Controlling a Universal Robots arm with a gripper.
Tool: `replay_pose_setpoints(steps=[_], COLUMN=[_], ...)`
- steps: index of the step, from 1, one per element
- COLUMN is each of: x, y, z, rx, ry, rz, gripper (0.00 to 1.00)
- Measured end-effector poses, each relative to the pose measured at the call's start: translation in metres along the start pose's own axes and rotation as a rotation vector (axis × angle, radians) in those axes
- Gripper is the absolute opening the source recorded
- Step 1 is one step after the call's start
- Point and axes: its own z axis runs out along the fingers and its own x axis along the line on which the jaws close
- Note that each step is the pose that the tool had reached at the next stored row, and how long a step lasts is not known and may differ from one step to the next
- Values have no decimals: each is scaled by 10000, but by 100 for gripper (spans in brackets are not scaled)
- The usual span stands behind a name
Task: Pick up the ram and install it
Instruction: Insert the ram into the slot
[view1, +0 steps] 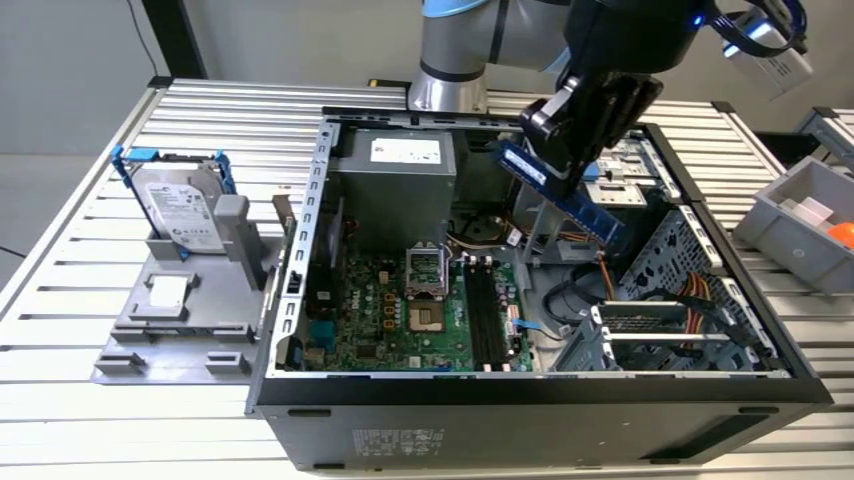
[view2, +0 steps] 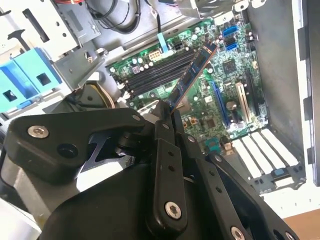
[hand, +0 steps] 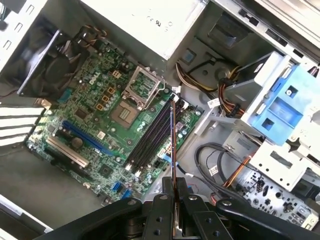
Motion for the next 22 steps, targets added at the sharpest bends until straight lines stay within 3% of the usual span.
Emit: replay_pose_setpoints(steps=[22], x=[0], y=[0], z=[4], rx=[-11], ry=[-5], rz=[3017], gripper=[0])
